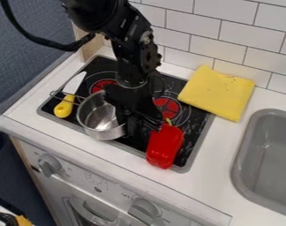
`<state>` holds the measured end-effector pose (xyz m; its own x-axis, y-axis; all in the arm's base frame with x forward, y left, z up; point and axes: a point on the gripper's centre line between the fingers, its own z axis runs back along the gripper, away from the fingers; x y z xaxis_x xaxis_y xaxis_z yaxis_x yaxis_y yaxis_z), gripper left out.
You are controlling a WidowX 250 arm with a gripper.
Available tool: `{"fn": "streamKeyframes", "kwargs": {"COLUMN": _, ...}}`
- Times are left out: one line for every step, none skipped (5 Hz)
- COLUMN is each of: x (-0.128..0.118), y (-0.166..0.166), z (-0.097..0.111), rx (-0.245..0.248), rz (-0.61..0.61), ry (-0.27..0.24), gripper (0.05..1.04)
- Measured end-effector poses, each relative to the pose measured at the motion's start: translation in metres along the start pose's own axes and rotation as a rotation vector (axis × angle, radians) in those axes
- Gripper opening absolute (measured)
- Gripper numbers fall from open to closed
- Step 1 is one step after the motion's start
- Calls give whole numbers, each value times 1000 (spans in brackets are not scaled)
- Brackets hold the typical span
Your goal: Move the silver pot between the knife and the red pepper
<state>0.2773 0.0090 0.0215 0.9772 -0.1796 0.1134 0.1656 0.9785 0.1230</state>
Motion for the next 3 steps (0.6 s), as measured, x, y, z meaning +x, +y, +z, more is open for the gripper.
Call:
{"fn": "streamKeyframes", "kwargs": {"x": -6, "y": -3, "z": 5, "rx": -15, "rz": -5, "ry": 9, "gripper": 580}}
{"fn": "streamKeyframes", "kwargs": {"x": -3, "y": -4, "z": 28, "rx": -36, "rz": 5, "ry": -44, "gripper": 878}}
{"fn": "streamKeyframes", "kwargs": {"x": 0, "y": -5, "z": 52, "rx": -65, "rz": 1, "ry": -81, "gripper": 1019}}
